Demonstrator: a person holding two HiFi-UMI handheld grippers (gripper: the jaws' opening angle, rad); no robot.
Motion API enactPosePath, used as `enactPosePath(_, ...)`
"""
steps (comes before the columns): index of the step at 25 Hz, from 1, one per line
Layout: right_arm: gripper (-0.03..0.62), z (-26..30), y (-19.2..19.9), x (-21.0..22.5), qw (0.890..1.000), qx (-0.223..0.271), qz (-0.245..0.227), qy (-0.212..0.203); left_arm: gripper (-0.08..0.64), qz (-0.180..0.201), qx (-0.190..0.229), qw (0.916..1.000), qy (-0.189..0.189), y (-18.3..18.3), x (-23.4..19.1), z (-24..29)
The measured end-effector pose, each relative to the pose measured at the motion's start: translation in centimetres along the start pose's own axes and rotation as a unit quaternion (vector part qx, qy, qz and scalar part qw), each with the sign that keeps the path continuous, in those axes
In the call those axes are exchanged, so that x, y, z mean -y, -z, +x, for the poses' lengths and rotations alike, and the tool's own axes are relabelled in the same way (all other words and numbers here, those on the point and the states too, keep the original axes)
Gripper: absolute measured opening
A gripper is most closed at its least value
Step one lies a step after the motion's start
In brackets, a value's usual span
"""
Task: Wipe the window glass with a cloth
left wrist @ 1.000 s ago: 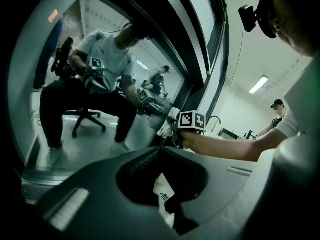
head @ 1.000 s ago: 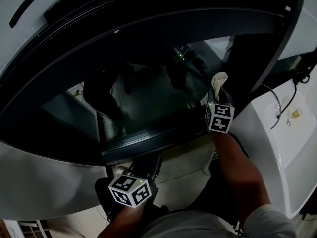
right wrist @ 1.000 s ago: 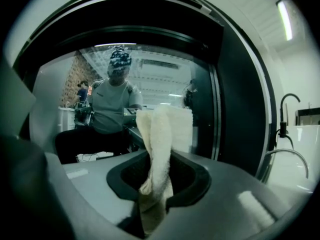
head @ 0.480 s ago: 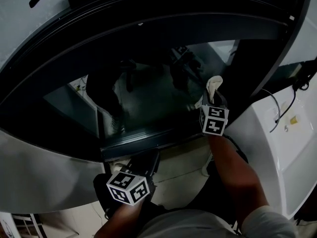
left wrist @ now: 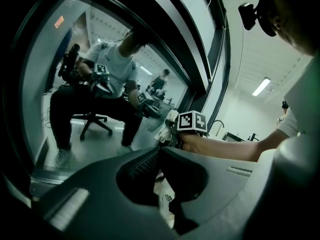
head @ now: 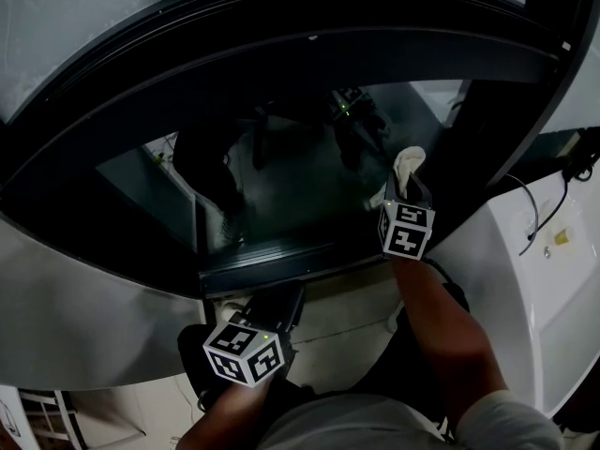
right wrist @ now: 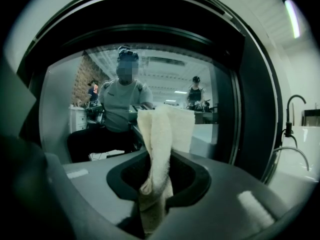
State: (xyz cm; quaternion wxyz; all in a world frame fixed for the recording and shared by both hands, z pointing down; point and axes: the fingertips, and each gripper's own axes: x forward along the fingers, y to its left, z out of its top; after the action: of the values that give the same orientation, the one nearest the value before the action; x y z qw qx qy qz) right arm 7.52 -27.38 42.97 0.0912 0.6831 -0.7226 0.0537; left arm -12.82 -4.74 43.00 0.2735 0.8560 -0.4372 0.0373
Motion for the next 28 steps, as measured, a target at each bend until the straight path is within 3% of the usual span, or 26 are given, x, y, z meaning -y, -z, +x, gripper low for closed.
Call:
enactPosePath(11,0.084,-0.7,-0.3,-3.2,1.000,0.004,0.014,0.014,0.017,0.002,0.015,0.9997,-0.018,-0.7,-1.3,-2.8)
enactPosePath(28,0.084,-2.3,-0.3,-11.6,1.000,0.004,0.005,-0.026,0.017,-0.009,0.038,0.9982,-0.045,-1.0,-3.5,-6.9)
